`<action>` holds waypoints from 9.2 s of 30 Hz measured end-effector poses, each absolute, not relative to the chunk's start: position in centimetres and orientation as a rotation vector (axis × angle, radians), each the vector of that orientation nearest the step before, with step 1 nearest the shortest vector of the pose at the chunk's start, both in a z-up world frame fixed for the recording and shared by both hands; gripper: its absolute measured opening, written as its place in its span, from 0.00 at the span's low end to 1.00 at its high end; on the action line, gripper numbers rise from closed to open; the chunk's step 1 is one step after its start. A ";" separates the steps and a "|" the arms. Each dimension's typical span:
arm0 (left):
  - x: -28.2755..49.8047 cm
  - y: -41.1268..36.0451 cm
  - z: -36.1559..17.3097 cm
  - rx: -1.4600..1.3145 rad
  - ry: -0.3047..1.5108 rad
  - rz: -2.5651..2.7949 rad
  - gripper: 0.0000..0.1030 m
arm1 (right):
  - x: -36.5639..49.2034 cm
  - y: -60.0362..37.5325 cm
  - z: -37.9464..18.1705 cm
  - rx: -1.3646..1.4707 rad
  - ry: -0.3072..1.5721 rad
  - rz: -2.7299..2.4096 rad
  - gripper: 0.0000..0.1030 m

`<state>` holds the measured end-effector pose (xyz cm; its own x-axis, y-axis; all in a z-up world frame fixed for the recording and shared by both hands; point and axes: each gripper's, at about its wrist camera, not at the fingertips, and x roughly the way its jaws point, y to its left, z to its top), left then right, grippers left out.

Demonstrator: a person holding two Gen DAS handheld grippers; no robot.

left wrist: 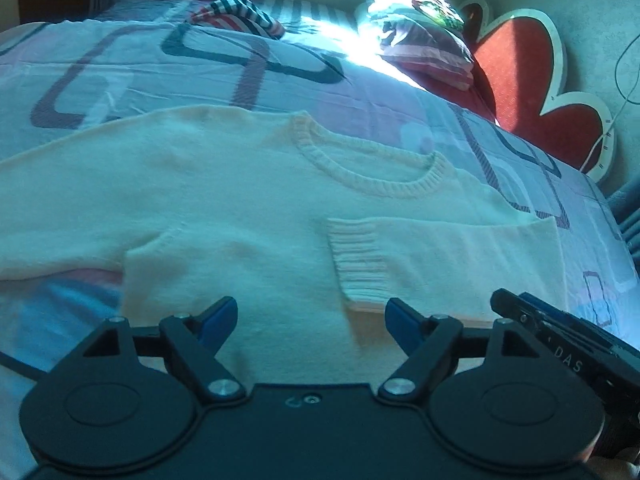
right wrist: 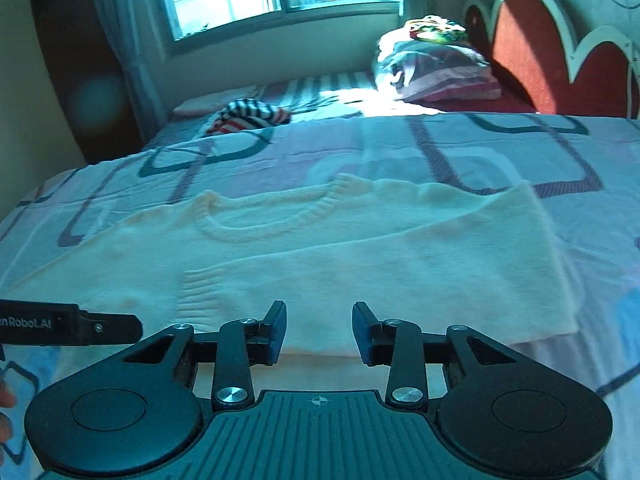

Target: Fold small clothes

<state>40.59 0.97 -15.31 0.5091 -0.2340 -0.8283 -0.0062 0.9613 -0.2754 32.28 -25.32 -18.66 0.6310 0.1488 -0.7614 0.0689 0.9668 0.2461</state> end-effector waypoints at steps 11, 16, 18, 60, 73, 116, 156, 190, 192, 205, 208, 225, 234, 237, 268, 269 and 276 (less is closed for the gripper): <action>42.8 -2.0 -18.2 -0.422 1.000 -0.189 0.12 | 28.6 -33.3 -20.7 0.232 0.929 -0.160 0.45; 42.9 -2.1 -16.1 -0.451 0.913 -0.181 0.07 | 28.6 -34.0 -21.2 0.238 0.931 -0.178 0.57; 43.1 -1.7 -14.1 -0.470 0.856 -0.187 0.07 | 28.7 -33.9 -21.4 0.233 0.927 -0.175 0.60; 40.1 4.2 -13.7 -0.193 0.724 0.043 0.61 | 35.3 -34.5 -20.6 0.353 0.886 -0.096 0.49; 42.8 3.1 -17.6 -0.105 0.797 0.043 0.61 | 43.8 -36.2 -24.0 0.556 0.930 -0.107 0.06; 28.2 25.6 -15.1 -0.589 0.826 0.454 0.70 | 35.4 -8.8 -17.0 0.136 0.857 0.385 0.40; 42.3 6.1 -11.0 -0.467 0.690 -0.227 0.03 | 35.5 -17.3 -17.9 0.291 0.875 0.154 0.40; 35.5 9.9 -16.9 -0.162 0.790 0.113 0.71 | 35.5 -13.3 -19.7 0.158 0.852 0.294 0.08; 35.6 9.6 -17.1 -0.143 0.782 0.114 0.71 | 35.6 -15.0 -18.5 0.223 0.817 0.265 0.02; 36.9 8.5 -17.3 -0.118 0.732 0.080 0.18 | 36.1 -28.2 -20.0 0.502 0.893 -0.011 0.02; 36.9 8.1 -17.3 -0.116 0.735 0.069 0.10 | 35.7 -30.0 -20.6 0.562 0.919 -0.042 0.03; 37.4 10.0 -17.5 -0.292 0.767 0.085 0.10 | 33.9 -31.8 -19.6 0.561 0.855 -0.191 0.15; 37.9 10.2 -17.2 -0.289 0.799 0.073 0.13 | 34.3 -32.1 -20.7 0.538 0.936 -0.112 0.15; 37.8 10.2 -17.2 -0.280 0.798 0.067 0.10 | 34.1 -31.8 -20.6 0.519 0.927 -0.125 0.09; 37.7 10.7 -16.8 -0.283 0.770 0.106 0.14 | 35.3 -29.4 -20.0 0.498 0.940 -0.039 0.14; 37.7 10.8 -16.9 -0.294 0.773 0.106 0.14 | 35.3 -29.4 -20.2 0.487 0.948 -0.046 0.14; 37.8 10.6 -16.4 -0.259 0.806 0.128 0.30 | 34.7 -31.5 -20.4 0.510 0.957 -0.102 0.14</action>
<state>37.85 10.64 -16.37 0.6871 0.0149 -0.7264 -0.2114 0.9606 -0.1803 34.69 -31.53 -20.45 0.5810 0.1376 -0.8022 0.3037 0.8778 0.3705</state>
